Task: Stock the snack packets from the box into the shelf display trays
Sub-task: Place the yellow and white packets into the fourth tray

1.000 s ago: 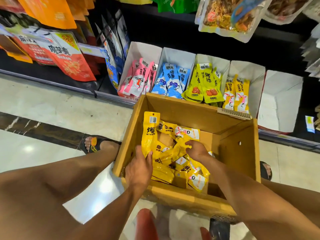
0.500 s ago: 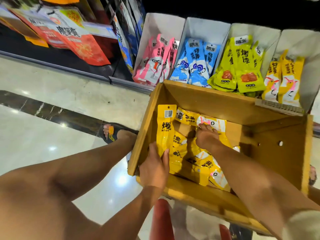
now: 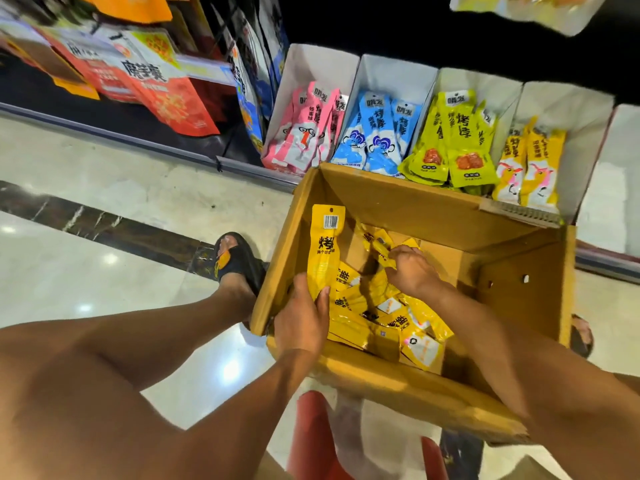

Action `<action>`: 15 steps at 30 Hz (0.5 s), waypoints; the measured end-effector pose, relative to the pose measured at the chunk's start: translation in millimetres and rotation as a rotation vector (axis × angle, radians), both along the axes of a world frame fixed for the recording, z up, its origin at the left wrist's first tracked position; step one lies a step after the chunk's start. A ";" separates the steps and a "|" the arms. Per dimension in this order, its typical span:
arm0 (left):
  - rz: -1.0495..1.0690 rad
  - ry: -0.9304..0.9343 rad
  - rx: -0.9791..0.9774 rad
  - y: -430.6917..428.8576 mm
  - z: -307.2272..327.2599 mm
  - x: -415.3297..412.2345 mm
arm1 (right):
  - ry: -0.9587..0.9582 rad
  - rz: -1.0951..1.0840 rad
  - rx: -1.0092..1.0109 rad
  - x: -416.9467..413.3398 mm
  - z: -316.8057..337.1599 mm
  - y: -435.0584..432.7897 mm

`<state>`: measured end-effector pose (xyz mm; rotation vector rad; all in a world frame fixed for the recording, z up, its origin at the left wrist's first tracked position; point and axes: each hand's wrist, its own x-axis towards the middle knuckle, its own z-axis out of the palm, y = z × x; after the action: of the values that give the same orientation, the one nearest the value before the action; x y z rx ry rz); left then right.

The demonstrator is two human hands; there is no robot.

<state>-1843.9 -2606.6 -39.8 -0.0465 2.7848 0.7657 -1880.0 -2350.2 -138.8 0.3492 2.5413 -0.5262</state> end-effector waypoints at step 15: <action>-0.023 -0.142 0.425 38.9 74.9 -46.1 | 0.514 -0.581 -0.571 37.9 215.3 15.7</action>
<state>-1890.0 -2567.7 35.1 0.0095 2.4316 1.2756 -1842.2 -2334.5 76.5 0.8183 2.5660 -1.6995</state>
